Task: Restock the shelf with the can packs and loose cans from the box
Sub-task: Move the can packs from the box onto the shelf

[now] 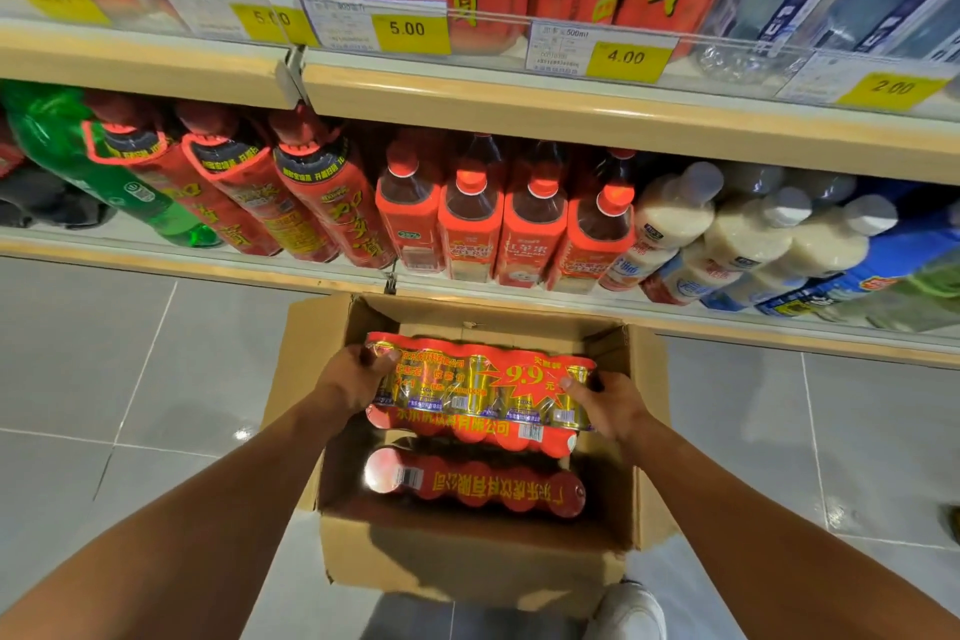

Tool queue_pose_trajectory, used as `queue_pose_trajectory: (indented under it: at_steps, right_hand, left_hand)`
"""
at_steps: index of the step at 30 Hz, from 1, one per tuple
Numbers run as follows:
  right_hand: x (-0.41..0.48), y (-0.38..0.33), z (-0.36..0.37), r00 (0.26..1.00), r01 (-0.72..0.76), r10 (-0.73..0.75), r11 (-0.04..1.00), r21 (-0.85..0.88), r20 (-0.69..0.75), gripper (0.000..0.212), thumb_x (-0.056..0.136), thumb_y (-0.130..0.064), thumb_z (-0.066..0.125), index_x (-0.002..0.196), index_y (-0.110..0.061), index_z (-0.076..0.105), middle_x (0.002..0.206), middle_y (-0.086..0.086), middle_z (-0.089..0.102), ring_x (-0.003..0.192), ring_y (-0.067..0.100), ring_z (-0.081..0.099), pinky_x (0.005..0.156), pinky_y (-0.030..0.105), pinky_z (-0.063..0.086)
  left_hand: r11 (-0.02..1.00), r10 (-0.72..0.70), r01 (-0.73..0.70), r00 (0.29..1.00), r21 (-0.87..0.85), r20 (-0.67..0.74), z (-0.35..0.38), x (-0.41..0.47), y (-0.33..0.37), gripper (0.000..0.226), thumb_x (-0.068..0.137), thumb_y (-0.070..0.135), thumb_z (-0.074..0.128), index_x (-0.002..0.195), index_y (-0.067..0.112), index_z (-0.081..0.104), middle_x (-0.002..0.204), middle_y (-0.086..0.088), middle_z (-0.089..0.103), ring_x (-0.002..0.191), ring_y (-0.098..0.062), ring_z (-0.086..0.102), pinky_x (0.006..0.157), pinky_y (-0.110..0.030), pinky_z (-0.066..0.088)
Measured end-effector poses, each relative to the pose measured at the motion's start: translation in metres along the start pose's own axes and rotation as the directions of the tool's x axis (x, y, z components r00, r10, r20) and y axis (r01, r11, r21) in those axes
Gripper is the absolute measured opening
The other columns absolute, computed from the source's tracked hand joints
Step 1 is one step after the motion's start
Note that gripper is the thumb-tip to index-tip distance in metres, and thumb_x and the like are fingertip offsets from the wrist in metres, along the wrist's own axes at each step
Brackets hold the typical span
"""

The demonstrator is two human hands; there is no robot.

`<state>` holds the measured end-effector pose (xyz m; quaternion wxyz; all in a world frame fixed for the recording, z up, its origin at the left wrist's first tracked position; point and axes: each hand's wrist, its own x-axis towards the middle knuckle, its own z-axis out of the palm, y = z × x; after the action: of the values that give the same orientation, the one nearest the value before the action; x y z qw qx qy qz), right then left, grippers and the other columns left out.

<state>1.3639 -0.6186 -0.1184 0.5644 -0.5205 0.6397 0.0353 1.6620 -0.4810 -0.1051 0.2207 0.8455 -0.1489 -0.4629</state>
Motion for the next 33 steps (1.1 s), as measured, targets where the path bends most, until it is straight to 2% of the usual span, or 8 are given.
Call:
queue_pose_trajectory:
  at_steps: [3, 7, 12, 17, 22, 26, 29, 33]
  right_hand:
    - [-0.023, -0.008, -0.006, 1.0, 0.01, -0.01, 0.999, -0.031, -0.005, 0.032, 0.086, -0.046, 0.07, 0.1, -0.017, 0.069, 0.098, 0.004, 0.074, 0.09, 0.025, 0.07, 0.089, 0.047, 0.057]
    - [-0.072, -0.039, -0.022, 0.999, 0.038, -0.04, 0.997, -0.074, -0.029, 0.03, 0.09, -0.042, 0.067, 0.071, -0.021, 0.059, 0.07, -0.001, 0.062, 0.069, 0.019, 0.058, 0.071, 0.035, 0.048]
    - [-0.141, -0.079, -0.053, 0.994, 0.078, -0.083, 0.995, -0.067, -0.078, 0.033, 0.082, -0.05, 0.072, 0.068, -0.023, 0.06, 0.062, -0.006, 0.061, 0.063, 0.018, 0.061, 0.067, 0.042, 0.059]
    - [-0.235, -0.144, -0.091, 0.978, 0.148, -0.159, 0.985, -0.091, -0.137, 0.045, 0.088, -0.039, 0.071, 0.06, -0.018, 0.043, 0.052, -0.005, 0.042, 0.051, 0.013, 0.042, 0.053, 0.028, 0.037]
    - [-0.317, -0.193, -0.133, 0.959, 0.202, -0.221, 0.972, -0.12, -0.179, 0.046, 0.083, -0.052, 0.07, 0.065, -0.017, 0.047, 0.056, 0.001, 0.049, 0.057, 0.019, 0.051, 0.062, 0.043, 0.052]
    - [-0.408, -0.245, -0.163, 0.928, 0.312, -0.319, 0.948, -0.066, -0.192, 0.032, 0.088, -0.041, 0.07, 0.078, -0.013, 0.06, 0.068, 0.0, 0.06, 0.066, 0.017, 0.057, 0.063, 0.032, 0.047]
    - [-0.46, -0.27, -0.184, 0.891, 0.397, -0.395, 0.917, -0.04, -0.221, 0.051, 0.081, -0.057, 0.071, 0.094, -0.008, 0.064, 0.078, 0.001, 0.065, 0.071, 0.015, 0.06, 0.07, 0.034, 0.049]
    - [-0.515, -0.298, -0.209, 0.842, 0.484, -0.472, 0.875, -0.022, -0.26, 0.03, 0.083, -0.048, 0.074, 0.092, -0.02, 0.068, 0.084, 0.0, 0.075, 0.082, 0.02, 0.072, 0.079, 0.05, 0.058]
  left_hand:
    - [0.999, 0.031, -0.031, 0.999, 0.008, -0.018, -0.011, -0.03, 0.006, 0.025, 0.096, 0.035, 0.059, 0.092, 0.01, 0.058, 0.081, -0.004, 0.063, 0.066, -0.011, 0.057, 0.056, -0.024, 0.042]
    - [0.999, 0.049, -0.049, 0.998, 0.007, -0.044, -0.04, -0.076, 0.03, 0.028, 0.096, 0.035, 0.059, 0.077, 0.016, 0.053, 0.074, 0.0, 0.06, 0.065, -0.01, 0.055, 0.055, -0.025, 0.041]
    - [0.996, 0.081, -0.083, 0.995, -0.028, -0.062, -0.089, -0.141, 0.063, 0.031, 0.092, 0.04, 0.064, 0.087, 0.009, 0.064, 0.086, -0.013, 0.071, 0.079, -0.03, 0.068, 0.078, -0.046, 0.057]
    - [0.983, 0.164, -0.171, 0.981, -0.06, -0.107, -0.141, -0.224, 0.117, 0.031, 0.092, 0.037, 0.065, 0.077, 0.01, 0.059, 0.066, -0.007, 0.059, 0.062, -0.024, 0.057, 0.067, -0.043, 0.052]
    - [0.964, 0.225, -0.243, 0.962, -0.107, -0.151, -0.194, -0.306, 0.161, 0.032, 0.091, 0.04, 0.065, 0.082, 0.009, 0.06, 0.067, -0.006, 0.061, 0.064, -0.023, 0.057, 0.067, -0.042, 0.051]
    - [0.936, 0.322, -0.339, 0.933, -0.091, -0.162, -0.24, -0.377, 0.203, 0.043, 0.09, 0.043, 0.065, 0.074, 0.005, 0.051, 0.064, -0.008, 0.05, 0.063, -0.023, 0.047, 0.057, -0.035, 0.038]
    - [0.895, 0.402, -0.423, 0.903, -0.143, -0.152, -0.274, -0.431, 0.236, 0.041, 0.089, 0.038, 0.07, 0.08, 0.002, 0.054, 0.068, 0.0, 0.047, 0.064, -0.017, 0.043, 0.058, -0.033, 0.033]
    - [0.844, 0.467, -0.476, 0.879, -0.246, -0.098, -0.309, -0.483, 0.261, 0.026, 0.085, 0.032, 0.076, 0.097, 0.012, 0.063, 0.083, -0.009, 0.065, 0.087, -0.028, 0.063, 0.073, -0.043, 0.051]
